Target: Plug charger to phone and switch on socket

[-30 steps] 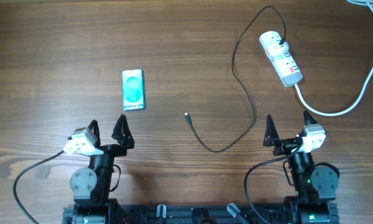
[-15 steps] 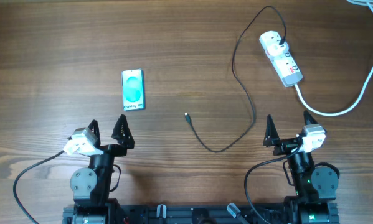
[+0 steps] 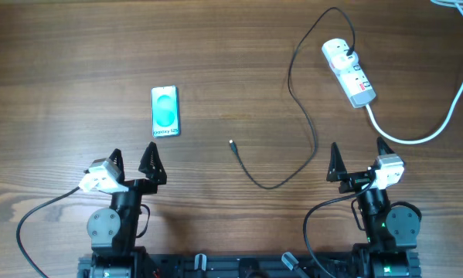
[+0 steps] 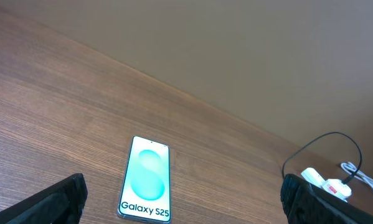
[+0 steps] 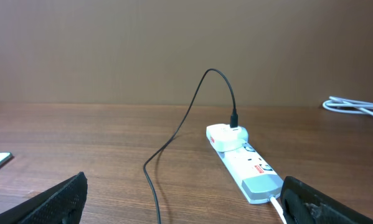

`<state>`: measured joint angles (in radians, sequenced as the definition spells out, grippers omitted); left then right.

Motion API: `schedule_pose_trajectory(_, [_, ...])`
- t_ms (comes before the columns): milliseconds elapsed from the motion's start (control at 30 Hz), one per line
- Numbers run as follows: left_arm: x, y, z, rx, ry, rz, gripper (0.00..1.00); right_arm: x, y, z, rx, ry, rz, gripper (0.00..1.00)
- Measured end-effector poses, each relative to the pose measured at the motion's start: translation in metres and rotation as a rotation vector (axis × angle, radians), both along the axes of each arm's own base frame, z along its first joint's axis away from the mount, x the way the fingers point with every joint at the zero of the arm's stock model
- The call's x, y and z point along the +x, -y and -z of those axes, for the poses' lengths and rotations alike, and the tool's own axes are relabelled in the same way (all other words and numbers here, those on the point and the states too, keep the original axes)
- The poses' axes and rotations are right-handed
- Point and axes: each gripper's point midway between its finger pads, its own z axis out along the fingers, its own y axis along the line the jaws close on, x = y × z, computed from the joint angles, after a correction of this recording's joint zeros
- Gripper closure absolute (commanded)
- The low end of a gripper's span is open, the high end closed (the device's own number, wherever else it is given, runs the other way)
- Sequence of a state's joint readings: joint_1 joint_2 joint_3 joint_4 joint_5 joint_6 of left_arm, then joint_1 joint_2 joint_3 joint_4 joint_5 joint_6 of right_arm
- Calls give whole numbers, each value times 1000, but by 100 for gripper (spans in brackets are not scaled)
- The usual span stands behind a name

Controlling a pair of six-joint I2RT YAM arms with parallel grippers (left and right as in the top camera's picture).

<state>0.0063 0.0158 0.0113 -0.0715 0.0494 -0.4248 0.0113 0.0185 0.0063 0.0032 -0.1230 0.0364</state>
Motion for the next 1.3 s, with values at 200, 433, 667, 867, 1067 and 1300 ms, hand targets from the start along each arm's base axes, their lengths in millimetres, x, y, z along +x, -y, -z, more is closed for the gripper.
schedule_pose_trajectory(200, [0, 6, -7, -4, 31, 35, 0, 0, 0, 0, 0, 0, 0, 0])
schedule_pose_trajectory(433, [-9, 25, 5, -71, -167, 136, 0, 0, 0, 0, 0, 0, 0, 0])
schedule_pose_trajectory(667, [11, 45, -66, -105, -437, 249, 0, 0, 0, 1, 0, -6, 0, 0])
schedule_pose_trajectory(867, [23, 57, -80, -162, -815, 316, 0, 0, 0, 2, 0, -7, 0, 0])
schedule_pose_trajectory(1067, [22, 60, -45, -209, -1031, 315, 0, 0, 0, 2, 0, -7, 0, 0])
schedule_pose_trajectory(1300, [19, 62, -25, -233, -1134, 318, 26, 0, 0, 2, 0, -7, 0, 0])
